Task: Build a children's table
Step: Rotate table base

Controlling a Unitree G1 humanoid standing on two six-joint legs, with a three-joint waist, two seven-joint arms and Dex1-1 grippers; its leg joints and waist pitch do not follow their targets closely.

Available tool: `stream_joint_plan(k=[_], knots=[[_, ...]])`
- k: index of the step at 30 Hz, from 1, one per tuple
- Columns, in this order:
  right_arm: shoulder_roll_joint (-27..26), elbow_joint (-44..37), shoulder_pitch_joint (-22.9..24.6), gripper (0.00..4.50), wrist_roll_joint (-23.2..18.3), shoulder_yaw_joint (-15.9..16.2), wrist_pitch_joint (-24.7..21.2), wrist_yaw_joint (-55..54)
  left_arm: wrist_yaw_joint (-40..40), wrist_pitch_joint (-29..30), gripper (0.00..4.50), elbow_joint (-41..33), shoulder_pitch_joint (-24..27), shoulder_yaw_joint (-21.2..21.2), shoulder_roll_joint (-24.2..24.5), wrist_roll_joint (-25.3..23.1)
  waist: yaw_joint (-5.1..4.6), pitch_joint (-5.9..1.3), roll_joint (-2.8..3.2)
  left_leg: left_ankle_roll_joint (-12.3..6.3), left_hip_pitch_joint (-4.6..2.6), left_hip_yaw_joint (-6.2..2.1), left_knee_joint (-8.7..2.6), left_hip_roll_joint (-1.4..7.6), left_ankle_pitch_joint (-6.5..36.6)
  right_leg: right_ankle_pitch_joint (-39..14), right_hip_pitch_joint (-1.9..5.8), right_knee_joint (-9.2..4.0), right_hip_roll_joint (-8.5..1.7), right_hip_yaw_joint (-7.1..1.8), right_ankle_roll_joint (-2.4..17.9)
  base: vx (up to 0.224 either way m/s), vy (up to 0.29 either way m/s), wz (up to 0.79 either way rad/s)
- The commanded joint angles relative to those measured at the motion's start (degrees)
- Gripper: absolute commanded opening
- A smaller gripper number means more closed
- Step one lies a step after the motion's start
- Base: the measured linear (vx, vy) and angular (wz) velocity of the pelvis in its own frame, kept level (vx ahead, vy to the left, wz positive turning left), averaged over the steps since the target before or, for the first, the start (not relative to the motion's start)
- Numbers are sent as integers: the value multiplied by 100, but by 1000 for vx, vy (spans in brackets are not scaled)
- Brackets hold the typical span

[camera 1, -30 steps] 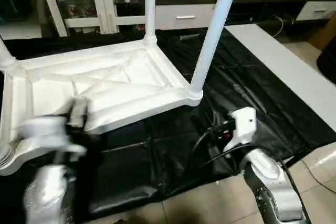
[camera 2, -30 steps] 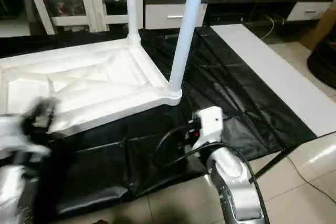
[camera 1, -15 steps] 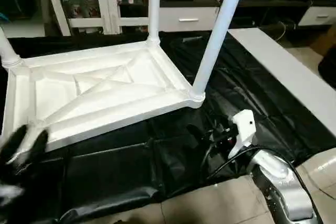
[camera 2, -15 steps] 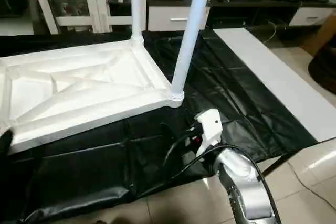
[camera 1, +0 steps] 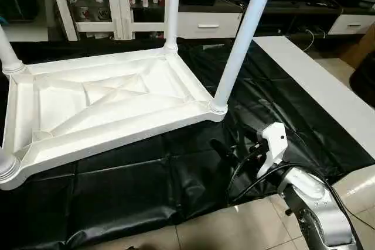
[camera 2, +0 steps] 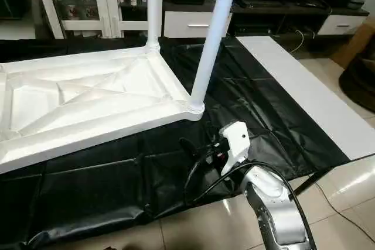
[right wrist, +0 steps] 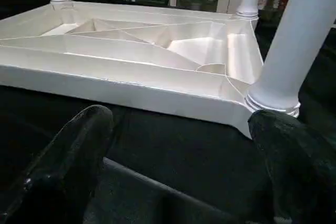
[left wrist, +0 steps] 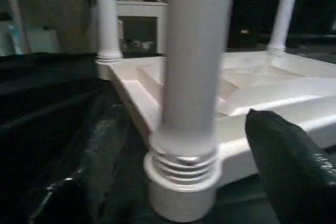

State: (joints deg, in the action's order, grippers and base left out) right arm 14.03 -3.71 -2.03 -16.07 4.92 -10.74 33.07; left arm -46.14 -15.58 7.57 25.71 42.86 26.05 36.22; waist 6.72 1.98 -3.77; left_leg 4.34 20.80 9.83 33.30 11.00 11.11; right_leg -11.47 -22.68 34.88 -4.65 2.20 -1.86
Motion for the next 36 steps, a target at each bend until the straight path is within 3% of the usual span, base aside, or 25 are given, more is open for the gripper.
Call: stream_joint_plan(k=[1, 3, 6, 8, 10, 13, 15, 16, 17, 19, 21, 22, 23, 24, 26, 27, 28, 30, 31, 32, 33, 35, 36], knots=[[58, 120, -86, 450, -60, -121, 36, 54, -37, 9, 422, 22, -247, 17, 122, 20, 15, -115, 182, 306, -119, -135, -588, 233, 3179, -2295, 10, -562, -274, -236, 528, 0, 0, 0], [52, 186, -151, 450, -44, -123, 43, 71, 18, 46, 438, 112, -573, -85, 280, -45, 66, -125, 181, 328, -172, -117, -578, 229, 3161, -2131, -17, -551, -266, -237, 602, 0, 0, 0], [51, 239, -217, 450, -18, -92, 58, 96, 36, 73, 448, 299, -1045, -356, 461, -223, 109, -118, 175, 358, -128, -132, -604, 230, 3070, -1993, 48, -509, -279, -227, 612, 0, 0, 0], [39, 250, -255, 450, -14, -73, 56, 97, 11, 173, 448, 574, -1806, -801, 565, -419, 138, -112, 192, 422, -219, -142, -607, 219, 3290, -2336, 20, -542, -307, -235, 572, 0, 0, 0], [36, 252, -259, 450, -13, -71, 56, 94, 15, 166, 448, 635, -1952, -881, 564, -471, 165, -135, 230, 468, -233, -150, -606, 221, 3240, -2284, 33, -532, -321, -238, 591, 0, 0, 0], [25, 238, -241, 450, 14, -40, 81, 77, 2, 319, 448, 946, -2630, -1320, 460, -693, 140, -173, 220, 506, -183, -145, -594, 216, 2936, -1757, 103, -462, -316, -226, 705, 0, 0, 0], [21, 220, -229, 450, 13, -38, 88, 78, -110, 437, 448, 1053, -2918, -1644, 361, -836, 151, -193, 241, 494, -222, -106, -564, 212, 2687, -1407, 83, -442, -298, -225, 807, 0, 0, 0], [22, 211, -230, 450, 13, -39, 85, 80, -218, 622, 448, 1008, -3035, -1837, 288, -807, 179, -185, 285, 500, -240, -98, -560, 215, 2737, -1444, 67, -443, -305, -232, 858, 0, 0, 0], [23, 208, -233, 450, 12, -42, 82, 83, -287, 742, 448, 968, -3101, -1957, 242, -776, 176, -181, 260, 501, -236, -91, -560, 217, 2761, -1490, 74, -452, -305, -233, 870, 0, 0, 0], [36, 181, -220, 450, 1, -48, 81, 109, -584, 1087, 448, 772, -3258, -2423, 123, -696, 236, -190, 273, 513, -254, -80, -555, 228, 2725, -1461, 70, -444, -308, -237, 932, 0, 0, 0], [69, 136, -191, 450, -21, -56, 73, 154, -884, 1560, 448, 476, -3379, -2945, -6, -561, 266, -191, 284, 505, -220, -83, -559, 225, 2658, -1411, 102, -427, -314, -235, 960, 0, 0, 0], [86, 118, -177, 450, -31, -61, 68, 176, -1017, 1766, 448, 351, -3422, -3177, -48, -516, 257, -195, 331, 531, -219, -84, -565, 230, 2660, -1424, 106, -418, -321, -239, 957, 0, 0, 0], [129, 66, -136, 450, -60, -66, 53, 234, -1249, 2106, 448, 181, -3518, -3554, -129, -439, 246, -200, 317, 520, -192, -86, -562, 219, 2587, -1382, 132, -412, -314, -230, 973, 0, 0, 0], [129, 66, -136, 450, -60, -66, 53, 234, -1249, 2106, 448, 181, -3518, -3554, -129, -439, 243, -201, 308, 514, -186, -84, -562, 219, 2572, -1393, 144, -412, -313, -226, 974, 0, 0, 0], [217, -22, -72, 450, -114, -73, 24, 352, -1554, 2500, 448, -8, -3690, -4117, -294, -410, 220, -201, 304, 468, -152, -85, -562, 215, 2380, -1297, 183, -400, -315, -221, 984, 0, 0, 0], [268, -65, -45, 450, -137, -83, 24, 413, -1709, 2650, 448, -76, -3789, -4414, -391, -447, 211, -208, 325, 459, -160, -76, -544, 217, 2270, -1238, 187, -410, -316, -224, 994, 0, 0, 0], [297, -83, -35, 450, -149, -92, 29, 448, -1797, 2718, 448, -89, -3860, -4580, -453, -491, 214, -203, 309, 419, -160, -66, -532, 212, 2184, -1212, 196, -414, -312, -228, 1005, 0, 0, 0], [347, -90, -52, 450, -191, -176, 18, 469, -1931, 2618, 448, 41, -4113, -4962, -748, -762, 171, -224, 262, 321, -89, -61, -513, 195, 1825, -979, 262, -387, -322, -224, 1042, 0, 0, 0], [347, -90, -52, 450, -191, -176, 18, 469, -1931, 2618, 448, 41, -4113, -4962, -748, -762, 163, -242, 302, 299, -102, -55, -491, 197, 1672, -838, 256, -372, -326, -226, 1070, 0, 0, 0], [367, -91, -66, 450, -210, -221, 13, 471, -1953, 2513, 448, 154, -4262, -5114, -941, -915, 118, -262, 274, 214, -79, -43, -451, 191, 1324, -476, 282, -344, -316, -223, 1120, 0, 0, 0], [367, -91, -66, 450, -210, -221, 13, 471, -1953, 2513, 448, 154, -4262, -5114, -941, -915, 97, -267, 295, 137, -63, -26, -422, 177, 1073, -214, 283, -332, -300, -216, 1160, 0, 0, 0], [401, -121, -73, 450, -209, -305, 16, 429, -1786, 2072, 448, 618, -4667, -5352, -1504, -1343, 80, -275, 312, 52, -69, -15, -394, 169, 973, -204, 291, -340, -292, -208, 1187, 0, 0, 0], [401, -121, -73, 450, -209, -305, 16, 429, -1786, 2072, 448, 618, -4667, -5352, -1504, -1343, 66, -265, 292, 28, -62, -14, -395, 174, 983, -239, 294, -355, -294, -209, 1190, 0, 0, 0]])
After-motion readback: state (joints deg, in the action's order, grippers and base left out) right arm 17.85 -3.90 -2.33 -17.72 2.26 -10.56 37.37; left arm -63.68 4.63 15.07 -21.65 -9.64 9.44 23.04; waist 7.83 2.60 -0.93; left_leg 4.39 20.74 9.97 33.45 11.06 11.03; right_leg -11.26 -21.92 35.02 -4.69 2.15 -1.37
